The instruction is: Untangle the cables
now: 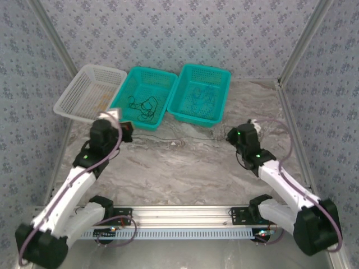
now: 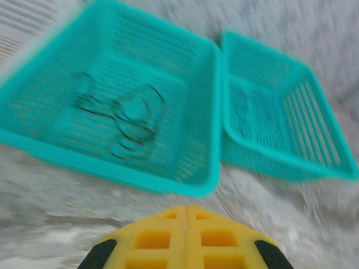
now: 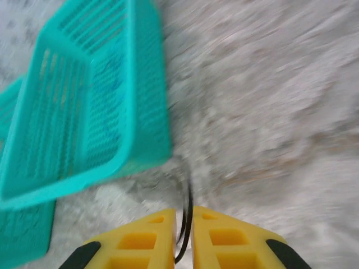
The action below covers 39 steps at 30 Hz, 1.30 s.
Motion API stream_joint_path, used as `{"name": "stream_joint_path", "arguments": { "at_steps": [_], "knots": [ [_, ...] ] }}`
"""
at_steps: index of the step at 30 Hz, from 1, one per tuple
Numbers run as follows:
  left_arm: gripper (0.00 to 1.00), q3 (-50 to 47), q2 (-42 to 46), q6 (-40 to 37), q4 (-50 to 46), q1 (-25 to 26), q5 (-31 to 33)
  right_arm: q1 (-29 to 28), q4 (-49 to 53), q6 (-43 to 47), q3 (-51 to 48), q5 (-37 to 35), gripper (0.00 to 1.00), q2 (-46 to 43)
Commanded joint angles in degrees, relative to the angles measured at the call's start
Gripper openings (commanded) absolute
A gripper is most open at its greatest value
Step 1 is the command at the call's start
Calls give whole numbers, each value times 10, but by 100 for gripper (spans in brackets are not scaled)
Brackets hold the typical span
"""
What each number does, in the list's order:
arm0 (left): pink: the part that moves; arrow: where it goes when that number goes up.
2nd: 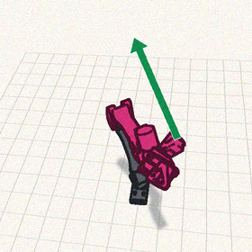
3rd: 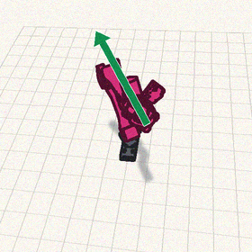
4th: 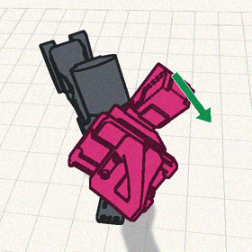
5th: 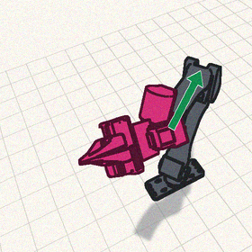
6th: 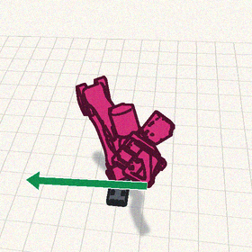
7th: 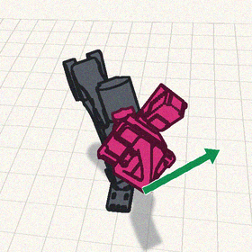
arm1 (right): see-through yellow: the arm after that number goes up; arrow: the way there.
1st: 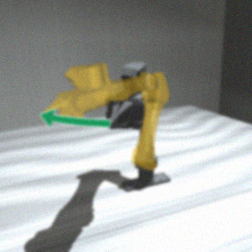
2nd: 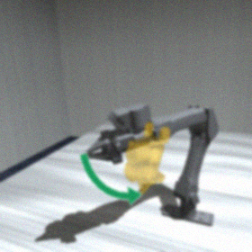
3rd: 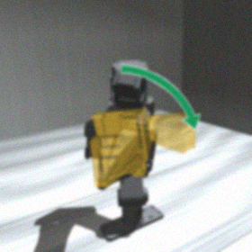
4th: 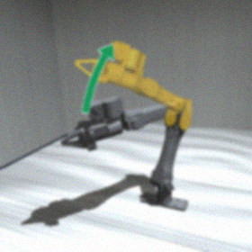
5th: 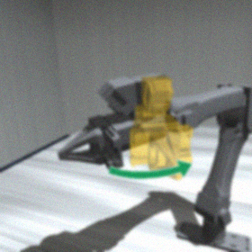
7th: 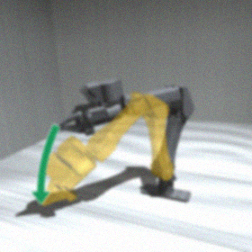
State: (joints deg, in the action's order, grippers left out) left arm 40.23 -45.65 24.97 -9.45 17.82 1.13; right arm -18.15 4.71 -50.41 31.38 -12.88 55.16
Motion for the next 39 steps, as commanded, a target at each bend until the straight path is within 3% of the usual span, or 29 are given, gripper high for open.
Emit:
{"name": "stream_joint_path", "arguments": {
  "at_steps": [1,4,7,10,14,16,24,32,39],
  "knots": [
    [0,-5,63,65,-12,-52,46,49,63,-32,-40,-28,18,-51],
    [0,27,76,81,2,-89,12,85,74,-25,-60,-18,20,-96],
    [0,85,49,74,17,-91,-16,105,76,3,-65,6,23,-125],
    [0,159,4,71,35,-90,-71,109,66,30,-66,37,34,-136],
    [0,266,-53,63,24,-91,-116,109,43,43,-69,74,67,-135],
    [0,313,-79,48,4,-90,-111,109,30,52,-71,91,98,-134],
    [0,454,-182,-3,9,-91,-60,107,62,113,-24,120,100,-134],
    [0,613,-330,-12,34,-91,-88,106,83,119,-22,120,100,-140],
    [0,784,-466,-41,-20,-90,-111,105,92,119,-23,108,100,-146]
  ]
}}
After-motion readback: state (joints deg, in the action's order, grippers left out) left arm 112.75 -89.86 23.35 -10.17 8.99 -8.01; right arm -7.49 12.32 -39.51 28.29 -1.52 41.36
